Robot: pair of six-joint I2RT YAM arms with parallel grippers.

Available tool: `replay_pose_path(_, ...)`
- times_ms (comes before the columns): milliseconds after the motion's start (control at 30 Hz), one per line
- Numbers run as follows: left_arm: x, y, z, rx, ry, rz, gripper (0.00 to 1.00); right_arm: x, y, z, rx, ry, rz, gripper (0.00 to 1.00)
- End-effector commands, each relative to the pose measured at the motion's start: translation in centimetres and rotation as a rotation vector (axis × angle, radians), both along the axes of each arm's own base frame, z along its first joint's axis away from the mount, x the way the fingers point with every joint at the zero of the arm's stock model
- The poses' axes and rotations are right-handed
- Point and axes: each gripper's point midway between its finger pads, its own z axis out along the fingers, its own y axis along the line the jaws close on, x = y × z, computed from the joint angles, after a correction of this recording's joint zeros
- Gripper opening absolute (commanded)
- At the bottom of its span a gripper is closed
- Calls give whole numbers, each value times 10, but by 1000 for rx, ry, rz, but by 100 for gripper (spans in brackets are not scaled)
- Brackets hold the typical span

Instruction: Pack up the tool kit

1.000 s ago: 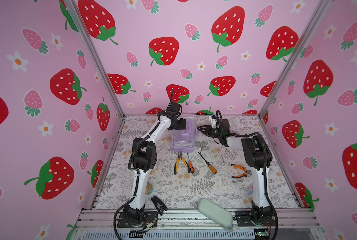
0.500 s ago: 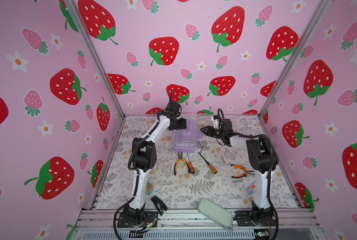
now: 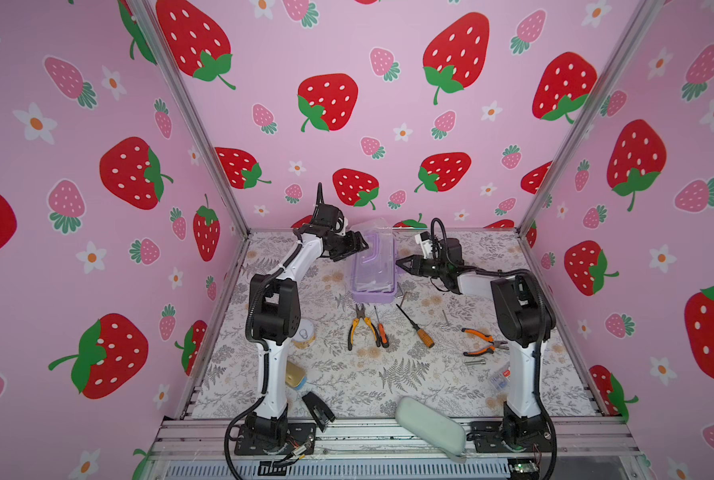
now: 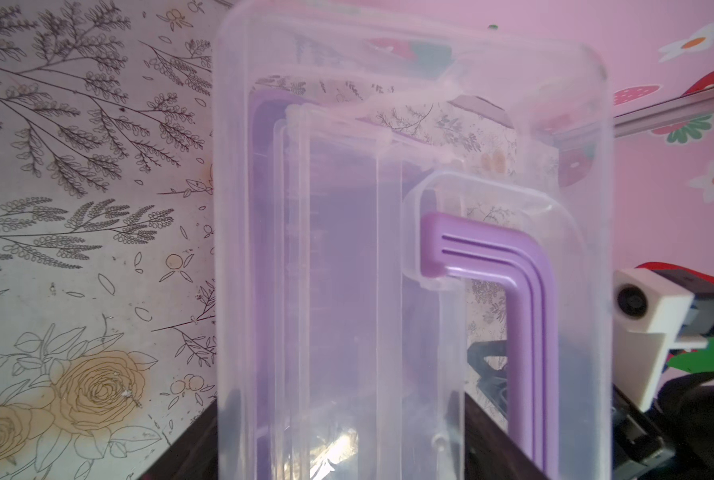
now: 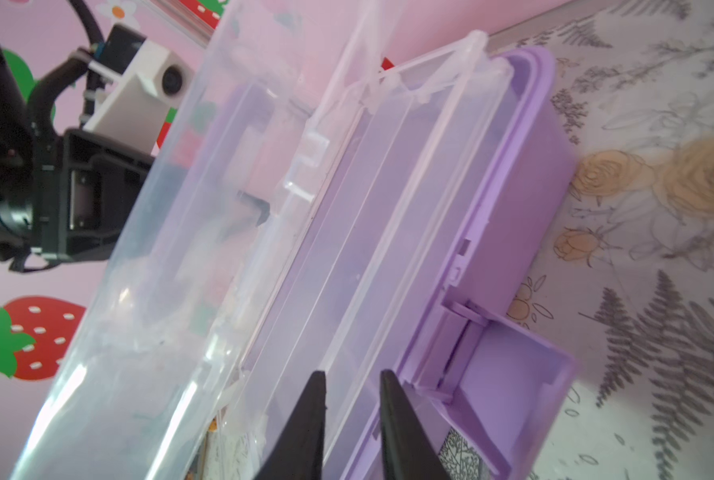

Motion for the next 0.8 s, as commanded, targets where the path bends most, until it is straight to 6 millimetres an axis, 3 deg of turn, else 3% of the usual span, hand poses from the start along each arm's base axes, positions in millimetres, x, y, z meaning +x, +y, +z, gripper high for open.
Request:
replay_pose_path(0,0,-8,25,-69,-34,-8,31,-4,20,24,41,-48,60,18)
replay_pose_path(333,0,-10,24,-82,-32,-7,30,-7,36,34,53,-55,96,7)
replay_pose_path(400,0,-9,25,-81,-31,-6,42,-10,40,36,69,-51,112,7)
replay_pose_path(467,0,-8,28,-71,-39,1,64,-12,44,41,93,-45,126,8)
replay_pose_path(533,-1,-2,32,-33,-49,23,80,-14,47,45,119,-40,136,8)
replay_pose_path(633,-4,12,49,63,-94,71,90,-12,49,48,132,-36,136,8)
replay_pose_path(667,-6,16,58,87,-116,83,98,-12,50,49,135,-35,137,8)
replay_pose_path(767,-11,28,80,157,-173,130,99,-11,51,55,145,-42,139,8)
